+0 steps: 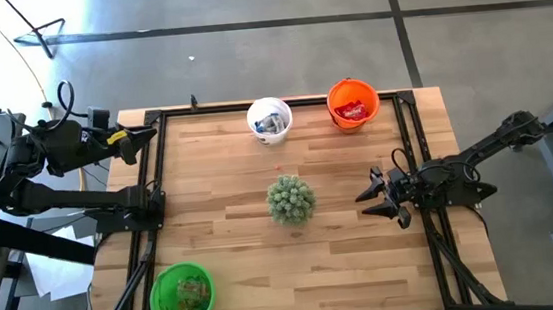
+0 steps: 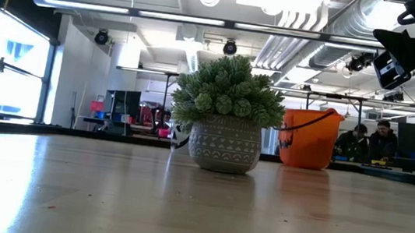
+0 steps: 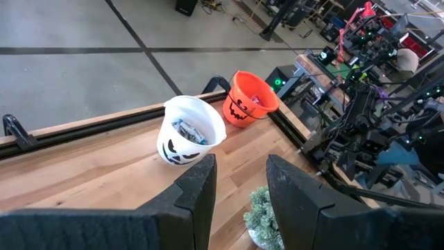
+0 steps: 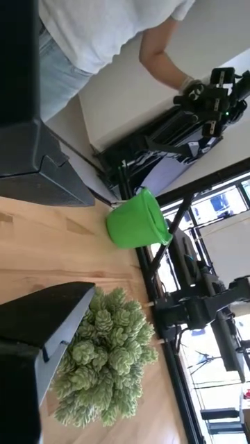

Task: Sort candy
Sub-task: Return to Home Position

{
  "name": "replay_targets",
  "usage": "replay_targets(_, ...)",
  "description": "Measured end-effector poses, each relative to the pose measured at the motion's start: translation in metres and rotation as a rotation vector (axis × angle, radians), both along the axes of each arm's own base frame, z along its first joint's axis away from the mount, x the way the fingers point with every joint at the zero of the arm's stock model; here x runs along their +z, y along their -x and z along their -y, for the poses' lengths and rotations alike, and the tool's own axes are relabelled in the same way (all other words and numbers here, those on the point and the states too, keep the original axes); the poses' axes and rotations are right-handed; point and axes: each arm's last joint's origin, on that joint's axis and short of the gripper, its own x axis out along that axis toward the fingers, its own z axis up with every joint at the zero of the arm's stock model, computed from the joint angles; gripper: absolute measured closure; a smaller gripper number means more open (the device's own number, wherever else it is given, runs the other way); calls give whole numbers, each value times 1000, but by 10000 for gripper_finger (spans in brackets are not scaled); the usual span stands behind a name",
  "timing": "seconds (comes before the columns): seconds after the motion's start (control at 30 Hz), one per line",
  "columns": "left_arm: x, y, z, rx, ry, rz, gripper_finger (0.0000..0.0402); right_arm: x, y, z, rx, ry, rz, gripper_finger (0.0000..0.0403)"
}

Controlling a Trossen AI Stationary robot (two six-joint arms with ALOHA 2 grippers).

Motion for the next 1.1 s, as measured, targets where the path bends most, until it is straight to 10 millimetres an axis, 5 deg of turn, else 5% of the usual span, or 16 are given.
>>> replay_targets(0.8, 0, 0, 1, -27, 11, 1, 285, 1, 23, 16, -59, -2, 13, 220)
replay_targets(1.1, 0, -1, 1, -19, 31, 13, 285, -20, 23, 28, -154, 18, -51, 220)
